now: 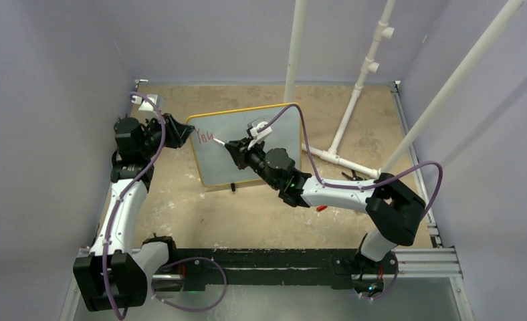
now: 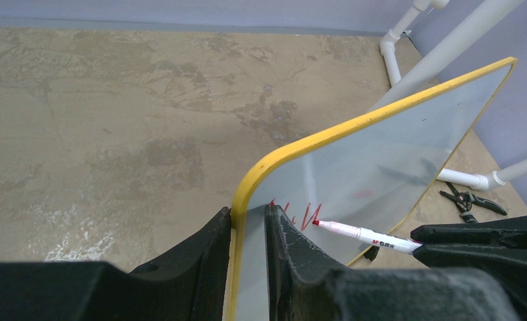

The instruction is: Write a sentence on the whiteboard

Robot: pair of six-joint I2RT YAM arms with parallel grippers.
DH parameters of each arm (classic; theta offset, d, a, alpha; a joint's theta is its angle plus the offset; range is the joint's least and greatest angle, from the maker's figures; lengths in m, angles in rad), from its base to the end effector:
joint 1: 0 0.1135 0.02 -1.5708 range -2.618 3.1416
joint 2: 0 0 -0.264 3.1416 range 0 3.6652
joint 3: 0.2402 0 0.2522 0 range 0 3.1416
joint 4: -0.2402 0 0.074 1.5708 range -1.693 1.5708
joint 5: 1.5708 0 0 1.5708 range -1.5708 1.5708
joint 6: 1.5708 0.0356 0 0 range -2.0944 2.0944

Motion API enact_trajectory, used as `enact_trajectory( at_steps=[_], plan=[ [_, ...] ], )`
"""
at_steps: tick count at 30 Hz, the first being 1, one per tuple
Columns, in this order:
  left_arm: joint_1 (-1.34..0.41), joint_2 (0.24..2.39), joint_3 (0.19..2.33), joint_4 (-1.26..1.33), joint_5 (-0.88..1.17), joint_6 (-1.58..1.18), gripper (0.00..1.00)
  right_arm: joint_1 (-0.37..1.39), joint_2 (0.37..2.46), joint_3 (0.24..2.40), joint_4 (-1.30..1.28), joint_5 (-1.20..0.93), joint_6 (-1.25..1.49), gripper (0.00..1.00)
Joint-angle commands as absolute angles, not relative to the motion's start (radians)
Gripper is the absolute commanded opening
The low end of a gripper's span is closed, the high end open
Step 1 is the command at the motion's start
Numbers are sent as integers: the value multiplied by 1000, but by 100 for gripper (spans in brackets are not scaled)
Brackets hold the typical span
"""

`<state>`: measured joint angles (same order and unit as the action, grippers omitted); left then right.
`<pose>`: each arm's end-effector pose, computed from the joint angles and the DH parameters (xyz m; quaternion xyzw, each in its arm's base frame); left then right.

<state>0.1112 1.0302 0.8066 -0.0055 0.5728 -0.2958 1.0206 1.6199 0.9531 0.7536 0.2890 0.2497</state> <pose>0.2382 0.0072 0.3204 0.0201 0.7714 -0.2753 0.5734 0.2022 0.3103 0.2822 -0.1531 0.6596 0.3544 0.6449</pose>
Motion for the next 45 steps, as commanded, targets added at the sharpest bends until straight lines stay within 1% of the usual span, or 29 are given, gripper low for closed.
enact_trajectory(
  at_steps=[1,5,11,15,27,45],
  plan=[
    [117,1026,807,35,598,-295,23,1015,1588,945,756,330,247,0],
    [118,1026,806,35,598,-295,23,1015,1564,942,748,350,242,0],
    [118,1026,806,35,597,-295,24,1015,1491,942,767,247,245,0],
    [117,1028,804,35,597,-295,23,1015,1464,959,750,249,245,0],
    [118,1027,804,36,598,-294,24,1005,1528,1021,735,280,212,0],
    [119,1030,806,35,598,-292,23,965,1561,1023,719,301,220,0]
  ],
)
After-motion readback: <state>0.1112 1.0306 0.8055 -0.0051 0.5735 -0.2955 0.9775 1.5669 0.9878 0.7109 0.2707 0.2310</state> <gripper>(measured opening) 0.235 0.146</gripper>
